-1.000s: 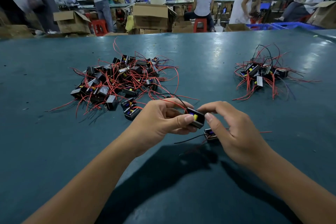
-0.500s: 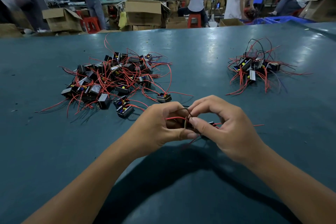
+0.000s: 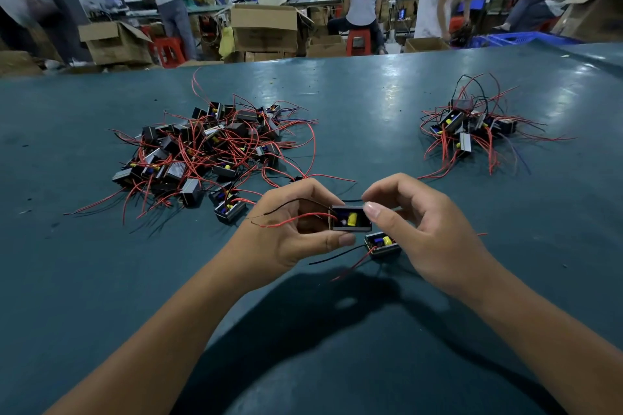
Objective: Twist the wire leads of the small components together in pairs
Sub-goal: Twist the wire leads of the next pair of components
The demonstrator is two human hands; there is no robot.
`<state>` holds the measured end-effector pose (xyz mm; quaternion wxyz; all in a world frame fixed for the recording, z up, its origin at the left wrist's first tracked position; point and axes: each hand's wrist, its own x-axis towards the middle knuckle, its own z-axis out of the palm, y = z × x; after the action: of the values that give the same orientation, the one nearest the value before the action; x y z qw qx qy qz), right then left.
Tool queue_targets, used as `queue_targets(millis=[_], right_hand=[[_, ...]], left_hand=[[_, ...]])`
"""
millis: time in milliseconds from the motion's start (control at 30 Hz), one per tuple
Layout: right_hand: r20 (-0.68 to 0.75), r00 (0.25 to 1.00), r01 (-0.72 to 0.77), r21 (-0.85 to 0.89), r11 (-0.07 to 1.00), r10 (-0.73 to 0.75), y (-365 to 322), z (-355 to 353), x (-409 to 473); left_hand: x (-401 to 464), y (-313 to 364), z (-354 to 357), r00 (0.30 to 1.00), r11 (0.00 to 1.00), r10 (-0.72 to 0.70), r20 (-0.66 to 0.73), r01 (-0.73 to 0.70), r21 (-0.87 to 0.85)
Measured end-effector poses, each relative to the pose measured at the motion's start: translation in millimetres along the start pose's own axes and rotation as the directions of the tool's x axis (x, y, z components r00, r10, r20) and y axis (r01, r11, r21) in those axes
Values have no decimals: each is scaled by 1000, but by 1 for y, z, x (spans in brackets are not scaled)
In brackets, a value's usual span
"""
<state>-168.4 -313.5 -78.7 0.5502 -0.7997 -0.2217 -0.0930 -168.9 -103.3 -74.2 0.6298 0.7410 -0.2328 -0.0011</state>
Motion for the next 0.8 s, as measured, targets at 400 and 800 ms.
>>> queue_targets(millis=[400, 800], right_hand=[[14, 996, -85, 91, 992, 84, 3, 1, 2], [-34, 995, -95, -18, 995, 94, 10, 1, 2]], left_hand=[[-2, -2, -8, 934, 760, 231, 271, -347, 550], [-4, 23, -49, 925, 543, 333, 184, -348, 765]])
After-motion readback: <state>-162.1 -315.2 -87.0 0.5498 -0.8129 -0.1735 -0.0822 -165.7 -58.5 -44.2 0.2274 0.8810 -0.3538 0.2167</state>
